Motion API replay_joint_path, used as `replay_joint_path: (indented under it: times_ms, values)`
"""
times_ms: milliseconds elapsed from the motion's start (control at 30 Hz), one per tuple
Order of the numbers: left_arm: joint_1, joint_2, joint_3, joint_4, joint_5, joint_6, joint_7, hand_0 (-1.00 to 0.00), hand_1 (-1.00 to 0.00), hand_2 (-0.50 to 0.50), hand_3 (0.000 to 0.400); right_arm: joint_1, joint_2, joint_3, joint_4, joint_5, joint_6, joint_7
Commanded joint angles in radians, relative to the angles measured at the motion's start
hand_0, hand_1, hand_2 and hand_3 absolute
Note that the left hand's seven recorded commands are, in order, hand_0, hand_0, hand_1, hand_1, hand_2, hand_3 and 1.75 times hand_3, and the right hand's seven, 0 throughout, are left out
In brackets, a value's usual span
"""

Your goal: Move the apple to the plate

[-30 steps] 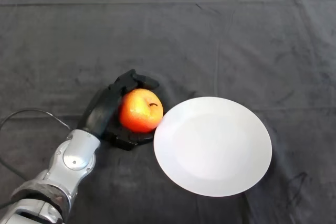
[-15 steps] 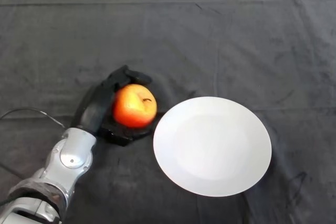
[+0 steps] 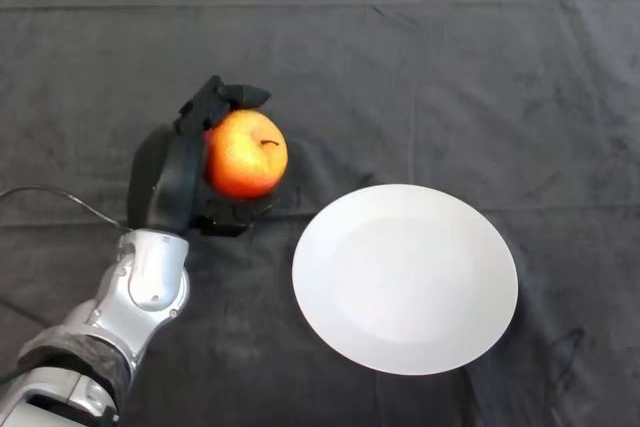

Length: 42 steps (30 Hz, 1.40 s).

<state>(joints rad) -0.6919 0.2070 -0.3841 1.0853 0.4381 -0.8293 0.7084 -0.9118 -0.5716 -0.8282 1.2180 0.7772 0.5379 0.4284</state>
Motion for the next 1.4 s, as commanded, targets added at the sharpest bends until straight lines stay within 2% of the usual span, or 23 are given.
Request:
replay_joint_path:
  times_ms: [33, 300, 500, 933, 1267, 1300, 1333, 1367, 1400]
  values:
    - [-0.040, -0.002, -0.030, -0.043, 0.039, -0.030, 0.027, -1.00, -1.00, 0.00, 0.400, 0.040, -0.028, 0.0002, 0.013, 0.0019, -0.006, 0.0068]
    - [-0.045, -0.028, -0.128, -0.035, 0.062, -0.058, 0.064, -1.00, -1.00, 0.00, 0.400, 0.039, -0.029, 0.0000, 0.014, 0.0019, -0.006, 0.0073]
    - [-0.050, -0.032, -0.195, -0.004, 0.048, -0.089, 0.050, -1.00, -1.00, 0.00, 0.400, 0.039, -0.029, -0.0002, 0.015, 0.0019, -0.006, 0.0077]
    - [-0.052, -0.043, -0.302, 0.061, -0.023, -0.108, -0.061, -1.00, -1.00, 0.00, 0.400, 0.038, -0.030, -0.0006, 0.018, 0.0018, -0.006, 0.0085]
    - [-0.058, -0.043, -0.359, 0.096, -0.098, -0.072, -0.195, -1.00, -1.00, 0.00, 0.400, 0.037, -0.031, -0.0007, 0.019, 0.0016, -0.006, 0.0089]
    - [-0.059, -0.042, -0.362, 0.097, -0.103, -0.068, -0.204, -0.82, -0.55, -0.14, 0.329, 0.037, -0.031, -0.0007, 0.019, 0.0016, -0.006, 0.0090]
    - [-0.059, -0.041, -0.366, 0.098, -0.109, -0.062, -0.215, -0.77, -0.49, -0.14, 0.309, 0.037, -0.031, -0.0007, 0.019, 0.0016, -0.006, 0.0090]
    - [-0.059, -0.040, -0.369, 0.099, -0.114, -0.058, -0.223, -0.49, -0.07, -0.21, 0.195, 0.037, -0.031, -0.0007, 0.019, 0.0015, -0.006, 0.0090]
    - [-0.059, -0.040, -0.372, 0.100, -0.119, -0.052, -0.231, -0.14, 0.00, -0.07, 0.055, 0.037, -0.031, -0.0007, 0.019, 0.0015, -0.006, 0.0090]
